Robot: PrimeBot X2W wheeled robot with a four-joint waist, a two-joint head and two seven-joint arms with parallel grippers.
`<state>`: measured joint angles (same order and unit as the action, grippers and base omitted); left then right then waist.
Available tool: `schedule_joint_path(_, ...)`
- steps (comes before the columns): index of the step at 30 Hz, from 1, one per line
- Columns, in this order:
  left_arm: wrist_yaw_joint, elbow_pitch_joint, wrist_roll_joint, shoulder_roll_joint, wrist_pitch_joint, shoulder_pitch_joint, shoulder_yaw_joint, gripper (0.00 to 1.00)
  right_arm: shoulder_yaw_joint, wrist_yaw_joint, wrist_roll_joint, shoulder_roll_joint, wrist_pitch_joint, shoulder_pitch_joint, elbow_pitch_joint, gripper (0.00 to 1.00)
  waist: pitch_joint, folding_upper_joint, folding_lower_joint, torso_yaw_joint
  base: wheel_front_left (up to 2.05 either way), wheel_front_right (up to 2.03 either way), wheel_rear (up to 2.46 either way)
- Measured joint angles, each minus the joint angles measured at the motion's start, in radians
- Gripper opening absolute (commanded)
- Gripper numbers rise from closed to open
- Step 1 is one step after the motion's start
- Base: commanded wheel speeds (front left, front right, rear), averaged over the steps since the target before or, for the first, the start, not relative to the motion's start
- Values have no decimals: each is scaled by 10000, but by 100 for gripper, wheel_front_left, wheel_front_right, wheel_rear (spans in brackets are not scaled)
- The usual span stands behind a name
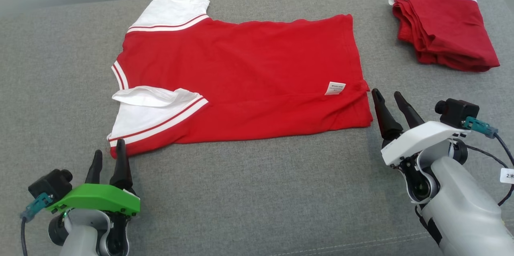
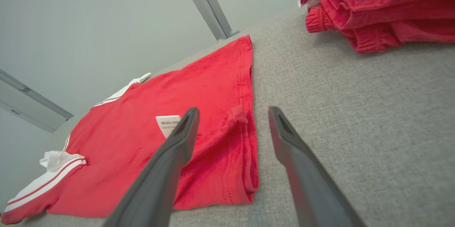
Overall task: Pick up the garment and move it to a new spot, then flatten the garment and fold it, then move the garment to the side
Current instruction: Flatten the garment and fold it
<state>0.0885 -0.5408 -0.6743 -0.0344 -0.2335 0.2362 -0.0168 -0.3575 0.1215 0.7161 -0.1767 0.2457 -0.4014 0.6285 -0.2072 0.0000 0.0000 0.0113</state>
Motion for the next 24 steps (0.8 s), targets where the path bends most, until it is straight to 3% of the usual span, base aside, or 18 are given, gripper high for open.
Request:
schedule_joint_path(17,96,-215,-1883,21,658,-314,36,100,-15,0,-35,205,4,242,-412,100,-31,0,0,-488,0,0,0)
schedule_joint_path(18,96,-226,-1950,23,656,-310,61,87,-10,0,-46,201,4,244,-418,100,-44,0,0,-525,0,0,0)
schedule_joint_path(19,96,-236,-2010,23,656,-303,84,64,8,0,-44,199,4,250,-422,100,-55,0,0,-557,0,0,0)
schedule_joint_path(20,96,-247,-2080,23,648,-291,104,27,40,0,-44,196,4,274,-431,100,-67,0,0,-583,0,0,0)
schedule_joint_path(21,96,-253,-2121,23,639,-278,121,0,79,0,-44,190,4,312,-439,100,-79,0,0,-599,0,0,0)
schedule_joint_path(24,96,-219,-2130,23,520,-240,115,0,146,0,52,240,13,485,-424,100,-100,0,0,-620,0,0,0)
